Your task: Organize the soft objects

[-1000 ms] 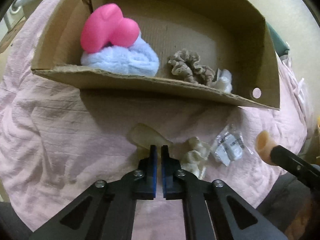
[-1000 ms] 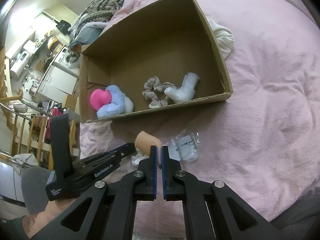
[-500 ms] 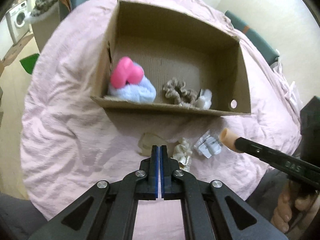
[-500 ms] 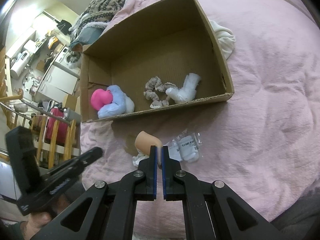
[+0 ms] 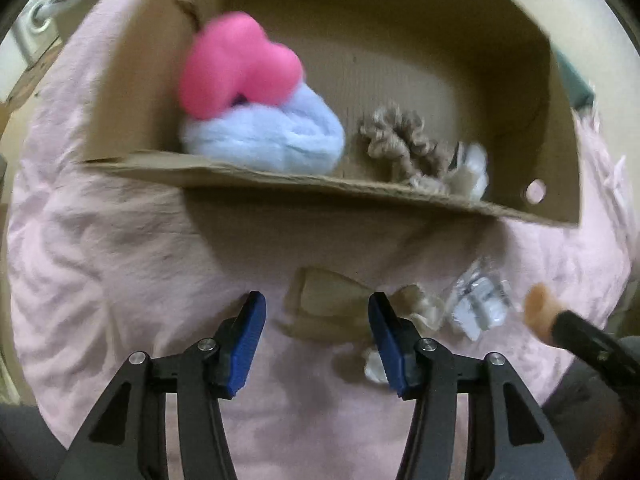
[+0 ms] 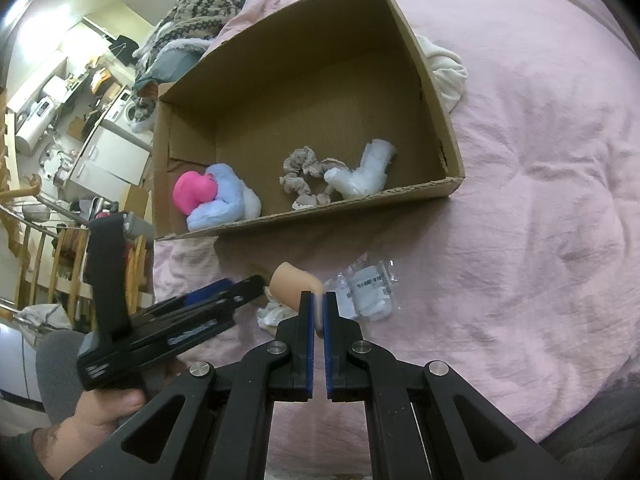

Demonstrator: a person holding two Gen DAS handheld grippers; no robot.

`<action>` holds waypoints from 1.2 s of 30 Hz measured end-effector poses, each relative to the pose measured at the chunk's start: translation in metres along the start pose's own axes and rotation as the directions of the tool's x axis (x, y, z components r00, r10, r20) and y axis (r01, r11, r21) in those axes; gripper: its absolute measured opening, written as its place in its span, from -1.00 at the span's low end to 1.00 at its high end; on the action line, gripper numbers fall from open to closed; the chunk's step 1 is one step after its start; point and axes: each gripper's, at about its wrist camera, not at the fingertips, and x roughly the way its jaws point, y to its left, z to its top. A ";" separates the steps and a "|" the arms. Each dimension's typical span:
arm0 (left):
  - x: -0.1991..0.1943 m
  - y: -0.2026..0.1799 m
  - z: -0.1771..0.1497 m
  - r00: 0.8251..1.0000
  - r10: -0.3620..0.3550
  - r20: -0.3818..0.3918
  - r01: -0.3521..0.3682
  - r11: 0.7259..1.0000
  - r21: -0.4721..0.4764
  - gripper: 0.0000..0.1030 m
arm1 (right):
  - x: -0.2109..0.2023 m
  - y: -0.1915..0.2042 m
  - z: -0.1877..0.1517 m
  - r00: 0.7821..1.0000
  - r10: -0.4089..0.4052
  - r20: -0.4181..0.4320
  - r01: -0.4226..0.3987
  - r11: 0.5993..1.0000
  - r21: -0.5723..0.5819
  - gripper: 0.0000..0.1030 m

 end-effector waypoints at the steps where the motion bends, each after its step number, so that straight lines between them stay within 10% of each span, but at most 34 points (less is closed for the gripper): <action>1: 0.003 -0.002 0.001 1.000 0.008 0.000 -0.008 1.000 0.014 -0.05 | 0.001 -0.001 0.000 1.000 0.001 -0.002 -0.001 1.000 0.002 -0.89; 6: 0.009 -0.018 -0.001 1.000 -0.009 0.021 0.007 0.993 0.114 -0.84 | 0.004 0.001 0.002 1.000 0.000 -0.010 0.000 1.000 -0.003 -0.89; 25: -0.108 0.000 -0.020 0.970 -0.001 0.243 -0.007 0.999 0.031 -0.85 | -0.009 0.004 0.001 0.999 0.025 0.027 -0.024 0.999 -0.024 -0.89; 36: -0.136 -0.004 0.033 0.946 -0.055 0.319 0.026 0.995 0.096 -0.85 | -0.032 0.017 0.036 0.994 0.040 0.104 -0.032 0.996 -0.084 -0.89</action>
